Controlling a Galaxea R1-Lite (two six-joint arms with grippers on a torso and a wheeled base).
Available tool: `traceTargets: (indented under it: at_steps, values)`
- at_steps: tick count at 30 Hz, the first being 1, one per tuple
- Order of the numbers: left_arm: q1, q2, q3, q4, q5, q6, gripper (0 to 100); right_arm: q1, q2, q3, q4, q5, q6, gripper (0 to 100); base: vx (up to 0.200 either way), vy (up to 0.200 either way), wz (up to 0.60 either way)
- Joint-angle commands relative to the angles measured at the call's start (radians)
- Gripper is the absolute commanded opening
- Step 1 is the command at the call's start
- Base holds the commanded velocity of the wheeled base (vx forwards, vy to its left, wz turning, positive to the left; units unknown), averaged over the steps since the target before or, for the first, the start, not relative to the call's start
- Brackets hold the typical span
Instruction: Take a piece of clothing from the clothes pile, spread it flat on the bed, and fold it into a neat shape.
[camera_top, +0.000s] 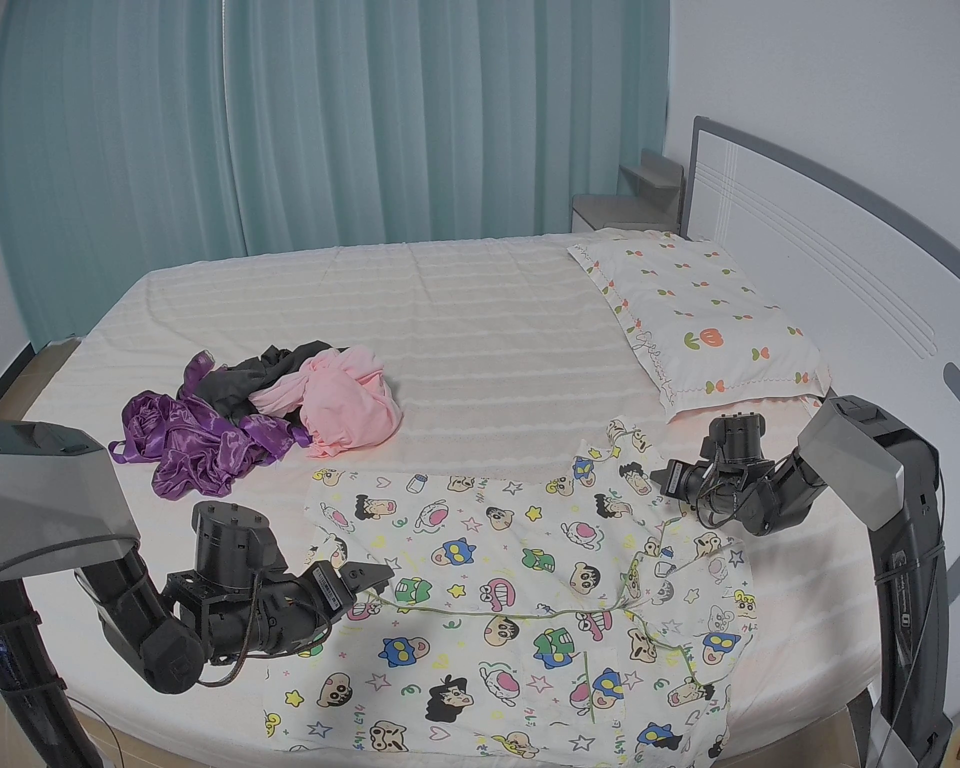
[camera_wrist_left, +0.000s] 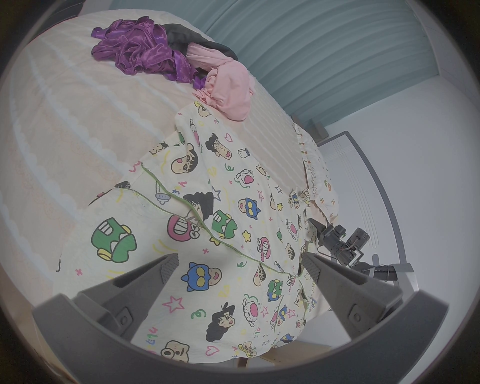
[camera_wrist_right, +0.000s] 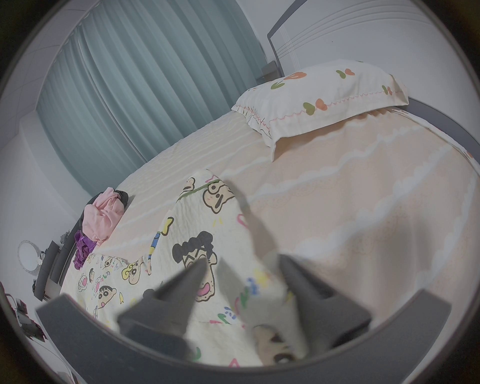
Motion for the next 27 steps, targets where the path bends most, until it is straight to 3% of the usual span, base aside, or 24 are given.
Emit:
traceTargets:
  at_steps: [1,15,20,26,27]
  values:
    - [0.008,0.005,-0.001,0.0,0.0,0.0,100,-0.022,-0.03,0.05,-0.021,-0.001,0.002,0,0.0,0.0,0.0]
    - [0.019,0.005,-0.005,0.0,0.002,0.0,100,-0.073,-0.064,0.193,-0.133,-0.007,0.005,0,0.0,0.0,0.0]
    - [0.019,0.005,-0.007,0.0,0.002,0.0,100,-0.07,-0.072,0.204,-0.136,-0.068,0.007,0,0.0,0.0,0.0]
    - [0.019,0.003,-0.007,0.0,0.002,0.0,100,-0.064,-0.073,0.201,-0.136,-0.074,0.009,0,0.0,0.0,0.0]
    - [0.019,0.003,-0.007,0.0,0.0,0.0,100,-0.062,-0.073,0.199,-0.136,-0.073,0.009,100,0.0,0.0,0.0]
